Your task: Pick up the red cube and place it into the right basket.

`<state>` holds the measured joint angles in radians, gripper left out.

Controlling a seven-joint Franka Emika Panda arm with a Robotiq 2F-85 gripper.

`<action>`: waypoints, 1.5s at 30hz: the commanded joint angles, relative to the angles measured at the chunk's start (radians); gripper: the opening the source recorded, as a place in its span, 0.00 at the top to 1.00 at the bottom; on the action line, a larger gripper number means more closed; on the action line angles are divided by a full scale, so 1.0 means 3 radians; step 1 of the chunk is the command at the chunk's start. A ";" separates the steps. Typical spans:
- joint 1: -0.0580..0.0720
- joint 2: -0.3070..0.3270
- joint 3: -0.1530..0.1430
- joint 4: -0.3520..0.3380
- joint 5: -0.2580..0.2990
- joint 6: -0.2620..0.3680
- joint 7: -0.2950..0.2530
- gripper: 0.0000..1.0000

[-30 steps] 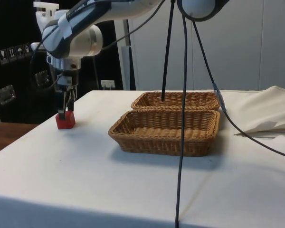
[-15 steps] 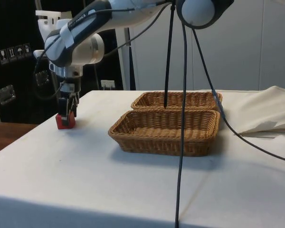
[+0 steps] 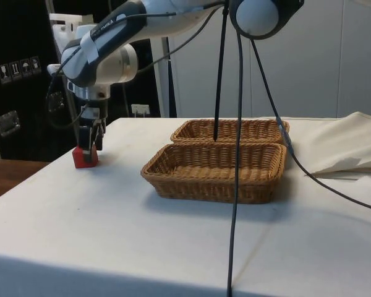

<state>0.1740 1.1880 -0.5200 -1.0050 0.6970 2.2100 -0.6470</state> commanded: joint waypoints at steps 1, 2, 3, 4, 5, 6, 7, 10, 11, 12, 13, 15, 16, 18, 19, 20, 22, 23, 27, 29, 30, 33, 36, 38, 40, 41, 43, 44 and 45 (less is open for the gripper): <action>-0.0033 0.0067 0.0000 0.0150 -0.0010 -0.0060 0.0050 0.00; -0.0033 0.0070 -0.0003 0.0153 -0.0010 -0.0057 0.0053 0.00; -0.0030 0.0073 -0.0003 0.0160 -0.0010 -0.0053 0.0053 0.00; 0.0000 0.0000 -0.0003 0.0010 0.0003 0.0000 0.0000 0.00; -0.0030 0.0077 -0.0007 0.0163 -0.0013 -0.0050 0.0057 0.00; -0.0027 0.0077 -0.0007 0.0167 -0.0013 -0.0040 0.0057 0.00; -0.0020 0.0080 -0.0010 0.0167 -0.0013 -0.0033 0.0060 0.00; -0.0003 0.0080 -0.0007 0.0147 -0.0007 0.0017 0.0053 0.00; 0.0000 0.0080 -0.0007 0.0140 -0.0003 0.0027 0.0050 0.00; 0.0017 0.0027 -0.0003 0.0050 0.0003 0.0043 0.0010 0.00; 0.0003 0.0080 -0.0003 0.0137 -0.0003 0.0033 0.0050 0.00; 0.0007 0.0083 -0.0003 0.0140 0.0003 0.0050 0.0047 0.00; 0.0007 0.0093 0.0000 0.0147 0.0010 0.0063 0.0047 0.00; 0.0010 0.0100 0.0000 0.0157 0.0013 0.0073 0.0043 0.10; 0.0007 0.0103 0.0000 0.0163 0.0017 0.0077 0.0043 0.20; 0.0010 0.0107 0.0000 0.0167 0.0020 0.0080 0.0043 0.31; 0.0023 0.0080 -0.0003 0.0120 0.0023 0.0090 0.0023 0.64; 0.0010 0.0110 0.0000 0.0167 0.0027 0.0087 0.0043 0.64; 0.0010 0.0110 0.0000 0.0167 0.0030 0.0093 0.0040 0.99; 0.0013 0.0110 0.0000 0.0167 0.0030 0.0093 0.0040 0.99; 0.0013 0.0110 0.0000 0.0167 0.0030 0.0093 0.0040 0.99; 0.0023 0.0080 -0.0003 0.0123 0.0027 0.0097 0.0023 0.98; 0.0013 0.0060 -0.0010 0.0133 0.0030 0.0060 0.0043 0.98; 0.0017 0.0020 -0.0020 0.0103 0.0037 0.0037 0.0060 0.98; 0.0030 -0.0007 -0.0037 0.0087 0.0057 0.0003 0.0083 0.98; 0.0033 -0.0023 -0.0043 0.0077 0.0063 -0.0010 0.0093 0.98; 0.0040 -0.0063 -0.0050 0.0050 0.0067 -0.0050 0.0117 0.98; 0.0043 -0.0080 -0.0053 0.0037 0.0063 -0.0063 0.0133 0.98; 0.0043 -0.0100 -0.0053 0.0020 0.0063 -0.0073 0.0143 0.98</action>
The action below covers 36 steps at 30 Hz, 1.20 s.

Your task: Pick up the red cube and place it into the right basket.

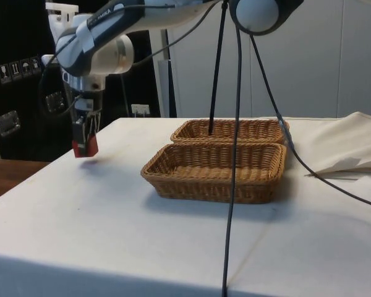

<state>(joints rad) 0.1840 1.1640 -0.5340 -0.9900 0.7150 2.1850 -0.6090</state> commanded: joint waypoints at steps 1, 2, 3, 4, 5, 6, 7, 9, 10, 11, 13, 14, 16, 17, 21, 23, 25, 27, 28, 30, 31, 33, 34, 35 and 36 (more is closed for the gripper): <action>0.0013 -0.0040 -0.0010 -0.0043 0.0003 -0.0007 0.0030 0.98; 0.0017 -0.0060 -0.0010 -0.0063 0.0000 -0.0020 0.0040 0.98; 0.0023 -0.0097 -0.0013 -0.0093 0.0000 -0.0037 0.0063 0.98; 0.0027 -0.0113 -0.0013 -0.0110 -0.0003 -0.0050 0.0077 0.98; 0.0017 -0.0097 -0.0003 -0.0087 0.0000 -0.0047 0.0057 0.98; 0.0030 -0.0133 -0.0017 -0.0123 -0.0003 -0.0063 0.0090 0.98; 0.0033 -0.0150 -0.0017 -0.0140 -0.0003 -0.0077 0.0100 0.98; 0.0037 -0.0180 -0.0020 -0.0163 -0.0007 -0.0103 0.0127 0.98; 0.0040 -0.0197 -0.0023 -0.0173 -0.0007 -0.0117 0.0140 0.98; 0.0043 -0.0210 -0.0027 -0.0183 -0.0007 -0.0130 0.0153 0.98; 0.0050 -0.0250 -0.0043 -0.0203 -0.0007 -0.0183 0.0200 0.98; 0.0053 -0.0260 -0.0050 -0.0207 -0.0007 -0.0200 0.0213 0.98; 0.0057 -0.0273 -0.0057 -0.0210 -0.0003 -0.0220 0.0227 0.98; 0.0060 -0.0287 -0.0063 -0.0220 -0.0003 -0.0237 0.0240 0.98; 0.0090 -0.0377 -0.0097 -0.0287 -0.0013 -0.0307 0.0263 0.98; 0.0117 -0.0417 -0.0117 -0.0323 -0.0020 -0.0330 0.0260 0.98; 0.0133 -0.0440 -0.0123 -0.0343 -0.0030 -0.0337 0.0257 0.98; 0.0160 -0.0483 -0.0133 -0.0383 -0.0057 -0.0340 0.0253 0.98; 0.0177 -0.0510 -0.0140 -0.0400 -0.0073 -0.0347 0.0250 0.98; 0.0213 -0.0570 -0.0153 -0.0443 -0.0117 -0.0370 0.0243 0.98; 0.0227 -0.0590 -0.0157 -0.0450 -0.0133 -0.0380 0.0243 0.98; 0.0200 -0.0570 -0.0133 -0.0410 -0.0133 -0.0410 0.0243 0.98; 0.0243 -0.0623 -0.0160 -0.0467 -0.0167 -0.0393 0.0240 0.98; 0.0253 -0.0643 -0.0160 -0.0477 -0.0187 -0.0403 0.0240 0.98; 0.0273 -0.0683 -0.0160 -0.0497 -0.0223 -0.0420 0.0233 0.98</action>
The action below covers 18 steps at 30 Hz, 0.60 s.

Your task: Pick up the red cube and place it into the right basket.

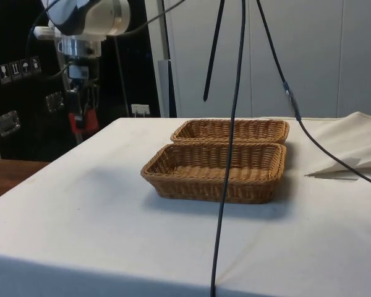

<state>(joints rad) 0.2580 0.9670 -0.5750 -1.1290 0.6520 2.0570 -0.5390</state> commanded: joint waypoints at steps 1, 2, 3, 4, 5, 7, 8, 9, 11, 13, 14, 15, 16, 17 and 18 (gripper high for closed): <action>0.0037 -0.0043 -0.0023 -0.0043 -0.0033 0.0003 -0.0003 0.98; 0.0047 -0.0063 -0.0023 -0.0050 -0.0057 -0.0003 -0.0003 0.98; 0.0057 -0.0083 -0.0023 -0.0057 -0.0077 -0.0017 -0.0003 0.98; 0.0063 -0.0100 -0.0023 -0.0060 -0.0097 -0.0027 -0.0003 0.98; 0.0037 -0.0073 0.0000 -0.0023 -0.0087 -0.0040 -0.0003 0.98; 0.0083 -0.0133 -0.0023 -0.0063 -0.0137 -0.0053 -0.0003 0.98; 0.0093 -0.0150 -0.0023 -0.0063 -0.0153 -0.0063 -0.0003 0.98; 0.0110 -0.0183 -0.0023 -0.0067 -0.0193 -0.0093 0.0000 0.98; 0.0127 -0.0213 -0.0023 -0.0070 -0.0230 -0.0113 0.0003 0.98; 0.0097 -0.0193 0.0000 -0.0030 -0.0223 -0.0143 0.0000 0.98; 0.0147 -0.0243 -0.0023 -0.0080 -0.0263 -0.0133 0.0010 0.98; 0.0173 -0.0277 -0.0023 -0.0097 -0.0290 -0.0150 0.0013 0.98; 0.0183 -0.0290 -0.0023 -0.0107 -0.0303 -0.0157 0.0017 0.98; 0.0193 -0.0307 -0.0020 -0.0123 -0.0313 -0.0160 0.0020 0.98; 0.0203 -0.0323 -0.0020 -0.0140 -0.0320 -0.0160 0.0023 0.98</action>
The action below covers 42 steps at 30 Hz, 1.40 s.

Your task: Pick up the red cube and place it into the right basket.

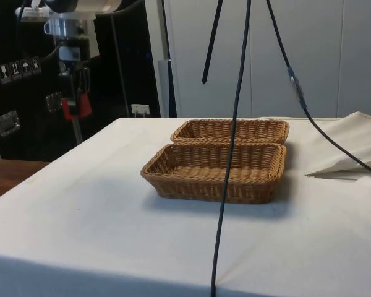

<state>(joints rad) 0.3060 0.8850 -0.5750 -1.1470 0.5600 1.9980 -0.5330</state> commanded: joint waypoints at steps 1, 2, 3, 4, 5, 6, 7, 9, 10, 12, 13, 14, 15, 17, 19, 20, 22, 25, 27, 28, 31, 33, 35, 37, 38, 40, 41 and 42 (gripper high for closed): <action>0.0053 -0.0067 -0.0020 -0.0097 -0.0013 0.0037 0.0003 0.98; 0.0060 -0.0080 -0.0020 -0.0117 -0.0013 0.0037 0.0000 0.98; 0.0073 -0.0097 -0.0020 -0.0137 -0.0013 0.0040 0.0000 0.98; 0.0027 -0.0030 0.0000 -0.0033 0.0000 -0.0007 0.0003 0.98; 0.0083 -0.0110 -0.0023 -0.0157 -0.0017 0.0043 0.0000 0.98; 0.0093 -0.0120 -0.0023 -0.0173 -0.0017 0.0043 0.0000 0.98; 0.0113 -0.0143 -0.0027 -0.0207 -0.0017 0.0050 0.0000 0.98; 0.0130 -0.0163 -0.0027 -0.0233 -0.0017 0.0053 -0.0003 0.98; 0.0137 -0.0170 -0.0027 -0.0247 -0.0017 0.0057 -0.0003 0.98; 0.0157 -0.0193 -0.0027 -0.0283 -0.0013 0.0063 -0.0010 0.98; 0.0093 -0.0097 0.0000 -0.0123 0.0000 -0.0007 0.0007 0.98; 0.0160 -0.0200 -0.0027 -0.0293 -0.0013 0.0067 -0.0013 0.98; 0.0163 -0.0203 -0.0027 -0.0303 -0.0013 0.0070 -0.0013 0.98; 0.0170 -0.0220 -0.0020 -0.0327 -0.0007 0.0073 -0.0027 0.98; 0.0170 -0.0223 -0.0020 -0.0337 -0.0007 0.0073 -0.0033 0.98; 0.0113 -0.0123 0.0003 -0.0170 0.0000 -0.0007 -0.0003 0.98; 0.0177 -0.0240 -0.0013 -0.0367 0.0003 0.0080 -0.0050 0.98; 0.0180 -0.0263 -0.0010 -0.0400 0.0010 0.0083 -0.0063 0.98; 0.0123 -0.0157 0.0010 -0.0230 0.0007 -0.0007 -0.0027 0.98; 0.0183 -0.0277 -0.0007 -0.0427 0.0010 0.0083 -0.0070 0.98; 0.0187 -0.0293 -0.0007 -0.0450 0.0007 0.0070 -0.0077 0.98; 0.0190 -0.0307 -0.0010 -0.0467 0.0003 0.0063 -0.0077 0.98; 0.0133 -0.0203 0.0010 -0.0303 0.0007 -0.0007 -0.0047 0.98; 0.0203 -0.0337 -0.0013 -0.0513 -0.0007 0.0063 -0.0087 0.98; 0.0207 -0.0343 -0.0013 -0.0527 -0.0007 0.0063 -0.0090 0.98; 0.0213 -0.0367 -0.0017 -0.0563 -0.0010 0.0070 -0.0097 0.98; 0.0217 -0.0370 -0.0017 -0.0573 -0.0010 0.0070 -0.0100 0.98; 0.0217 -0.0377 -0.0017 -0.0583 -0.0010 0.0073 -0.0103 0.98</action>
<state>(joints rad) 0.3520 0.8060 -0.5720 -1.2670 0.5610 1.9950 -0.5540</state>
